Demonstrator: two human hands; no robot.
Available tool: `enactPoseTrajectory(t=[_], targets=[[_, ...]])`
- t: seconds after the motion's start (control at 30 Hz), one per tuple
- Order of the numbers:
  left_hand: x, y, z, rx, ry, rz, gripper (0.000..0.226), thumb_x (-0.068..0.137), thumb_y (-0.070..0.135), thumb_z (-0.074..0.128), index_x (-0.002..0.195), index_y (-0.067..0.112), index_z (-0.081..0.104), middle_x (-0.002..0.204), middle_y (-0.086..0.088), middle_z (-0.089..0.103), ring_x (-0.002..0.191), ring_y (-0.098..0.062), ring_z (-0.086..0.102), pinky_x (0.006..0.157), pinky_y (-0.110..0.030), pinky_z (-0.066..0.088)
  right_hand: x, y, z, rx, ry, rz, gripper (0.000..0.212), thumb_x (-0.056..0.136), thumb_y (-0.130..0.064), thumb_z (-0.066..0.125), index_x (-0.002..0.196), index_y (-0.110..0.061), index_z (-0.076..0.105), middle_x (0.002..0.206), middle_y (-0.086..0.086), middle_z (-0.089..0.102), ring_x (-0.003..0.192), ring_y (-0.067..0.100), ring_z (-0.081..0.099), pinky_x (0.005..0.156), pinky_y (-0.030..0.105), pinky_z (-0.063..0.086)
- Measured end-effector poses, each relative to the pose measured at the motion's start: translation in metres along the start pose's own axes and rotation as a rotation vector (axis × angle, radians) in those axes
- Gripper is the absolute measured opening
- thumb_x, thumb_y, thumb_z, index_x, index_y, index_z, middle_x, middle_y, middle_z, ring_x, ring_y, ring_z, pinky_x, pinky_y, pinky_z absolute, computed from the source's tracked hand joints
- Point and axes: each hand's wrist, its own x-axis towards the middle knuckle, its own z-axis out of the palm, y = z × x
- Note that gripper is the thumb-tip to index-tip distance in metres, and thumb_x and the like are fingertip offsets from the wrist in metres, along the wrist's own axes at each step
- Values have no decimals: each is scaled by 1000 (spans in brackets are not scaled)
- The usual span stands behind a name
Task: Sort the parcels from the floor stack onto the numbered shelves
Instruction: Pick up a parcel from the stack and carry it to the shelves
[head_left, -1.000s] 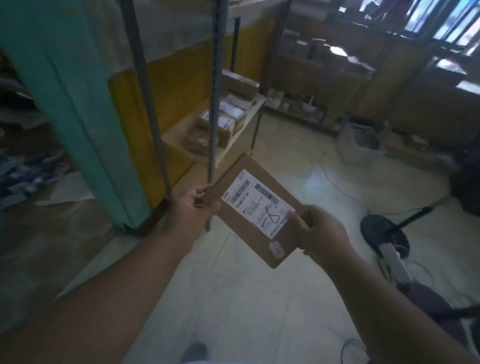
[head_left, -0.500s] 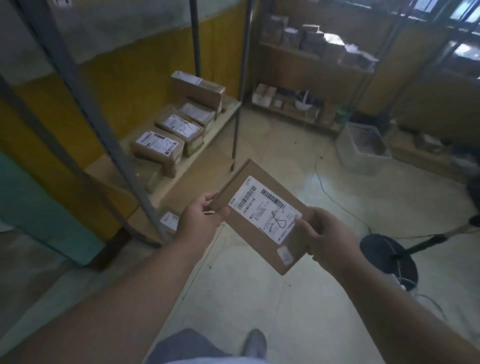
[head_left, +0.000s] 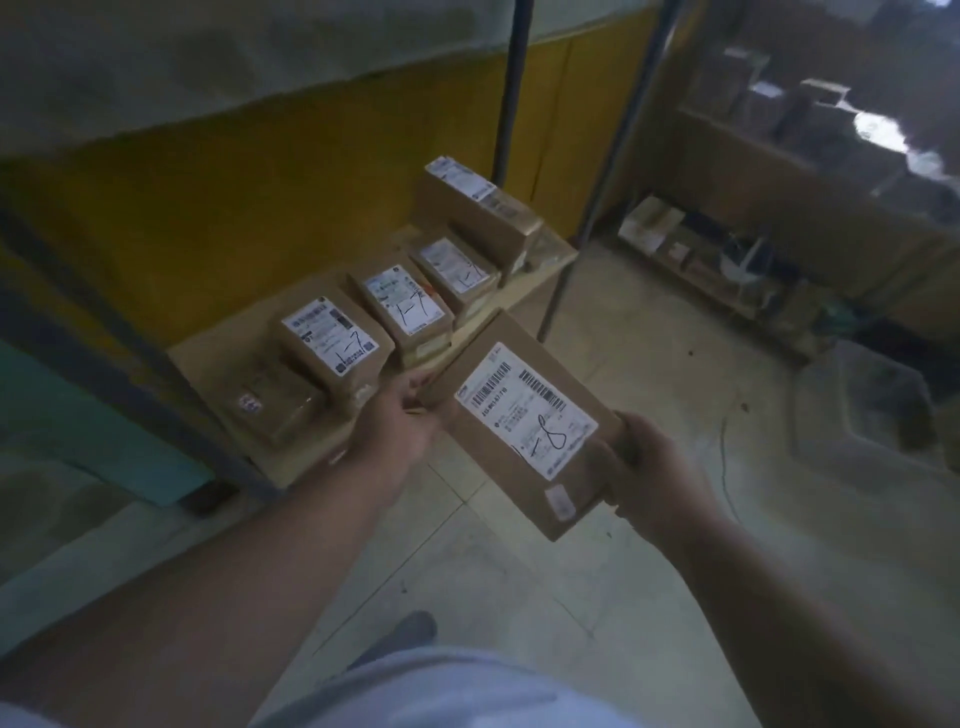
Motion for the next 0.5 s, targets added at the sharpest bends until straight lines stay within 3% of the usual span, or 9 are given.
enactPoseTrajectory(t=[0.17, 0.3, 0.37, 0.43, 0.5], targets=[[37, -6, 37, 3, 127, -78, 38, 77, 32, 83, 108, 40, 62, 107, 7, 71, 100, -22, 68, 90, -52, 57, 90, 14, -12, -83, -97, -76, 36, 88, -41, 60, 122, -30, 59, 87, -4, 70, 69, 16, 67, 58, 34, 56], [55, -29, 70, -65, 326, -165, 44, 78, 20, 85, 111, 34, 60, 100, 5, 69, 92, -17, 68, 87, -47, 59, 164, 31, 0, -195, -239, -189, 42, 88, -42, 60, 129, -31, 57, 98, 0, 70, 77, 21, 67, 64, 29, 54], [61, -45, 95, -103, 459, -207, 44, 79, 12, 83, 113, 26, 60, 102, 2, 67, 83, -10, 64, 81, -28, 59, 206, 44, 8, -262, -343, -296, 43, 88, -43, 60, 130, -33, 57, 100, -1, 69, 79, 23, 67, 69, 34, 57], [65, -54, 115, -91, 520, -245, 45, 81, 7, 81, 118, 18, 58, 107, -4, 67, 76, -4, 58, 63, -7, 48, 236, 54, 14, -307, -402, -348, 42, 90, -39, 62, 131, -33, 56, 100, 0, 68, 78, 22, 67, 70, 36, 58], [74, -67, 138, -68, 575, -298, 50, 82, 15, 81, 124, 21, 56, 106, 1, 66, 81, -4, 60, 62, -9, 45, 265, 71, 26, -308, -480, -384, 40, 91, -36, 62, 130, -32, 56, 99, -1, 67, 77, 20, 66, 69, 35, 57]])
